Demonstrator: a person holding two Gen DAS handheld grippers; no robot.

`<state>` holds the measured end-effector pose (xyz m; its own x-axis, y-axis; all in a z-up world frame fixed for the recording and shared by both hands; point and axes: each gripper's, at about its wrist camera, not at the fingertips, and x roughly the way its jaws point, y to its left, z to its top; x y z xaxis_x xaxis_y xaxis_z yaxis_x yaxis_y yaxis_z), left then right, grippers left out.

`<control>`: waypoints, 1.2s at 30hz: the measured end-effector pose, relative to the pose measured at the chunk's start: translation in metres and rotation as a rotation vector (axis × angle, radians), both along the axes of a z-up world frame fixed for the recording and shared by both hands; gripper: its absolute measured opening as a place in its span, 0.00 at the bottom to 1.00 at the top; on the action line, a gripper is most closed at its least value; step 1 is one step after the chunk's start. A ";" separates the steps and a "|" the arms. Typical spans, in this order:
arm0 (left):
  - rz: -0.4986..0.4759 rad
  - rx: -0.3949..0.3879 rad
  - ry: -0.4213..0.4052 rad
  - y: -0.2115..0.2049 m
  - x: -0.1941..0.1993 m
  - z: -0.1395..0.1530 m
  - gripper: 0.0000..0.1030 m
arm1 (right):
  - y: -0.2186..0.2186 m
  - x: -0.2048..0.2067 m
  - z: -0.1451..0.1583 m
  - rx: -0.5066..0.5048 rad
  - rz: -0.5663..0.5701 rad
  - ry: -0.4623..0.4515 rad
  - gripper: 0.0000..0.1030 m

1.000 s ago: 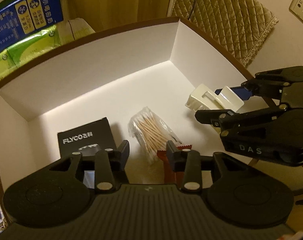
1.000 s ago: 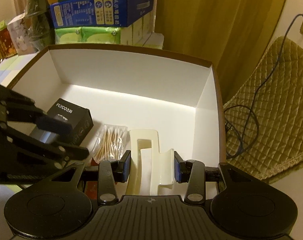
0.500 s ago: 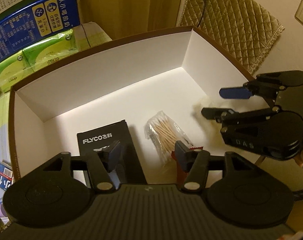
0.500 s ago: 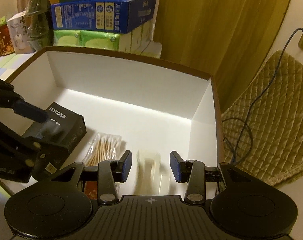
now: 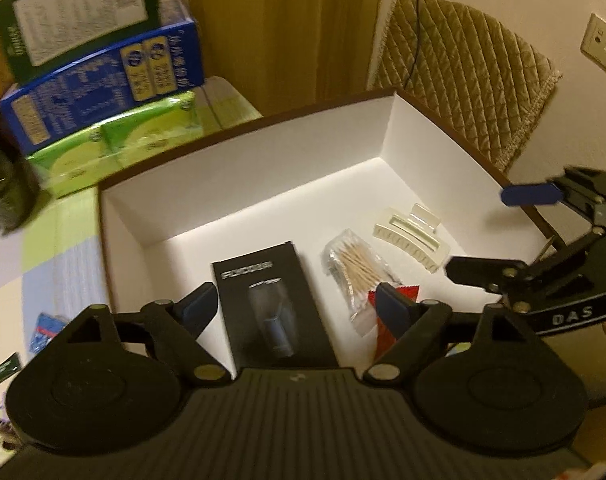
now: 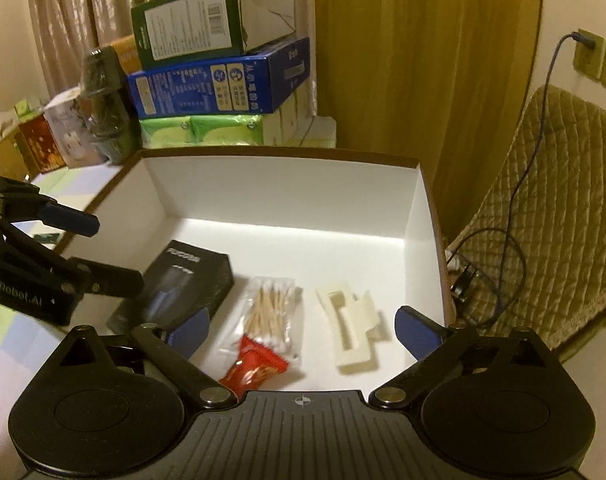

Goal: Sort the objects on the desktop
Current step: 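Open both tools to drop the candy packet and hair clip inside, then withdraw both tools from the box back over the loose items on the table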

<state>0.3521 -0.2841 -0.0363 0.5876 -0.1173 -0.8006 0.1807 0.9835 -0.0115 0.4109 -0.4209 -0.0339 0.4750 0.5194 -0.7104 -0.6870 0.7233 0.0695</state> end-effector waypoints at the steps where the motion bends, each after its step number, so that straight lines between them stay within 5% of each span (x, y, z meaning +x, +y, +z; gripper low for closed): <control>1: 0.007 0.001 -0.004 0.002 -0.004 0.003 0.83 | 0.000 -0.004 0.002 0.003 -0.002 0.001 0.96; 21: 0.093 -0.013 -0.064 0.069 -0.105 0.036 0.86 | 0.015 -0.088 0.033 0.076 -0.033 -0.015 0.98; 36: 0.126 -0.025 -0.047 0.136 -0.167 0.038 0.86 | 0.065 -0.154 0.027 0.063 -0.011 0.043 0.98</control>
<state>0.1850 -0.1482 0.0019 0.6361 -0.0598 -0.7693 0.0570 0.9979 -0.0305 0.2564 -0.3560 -0.0072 0.4509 0.5587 -0.6961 -0.6741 0.7243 0.1446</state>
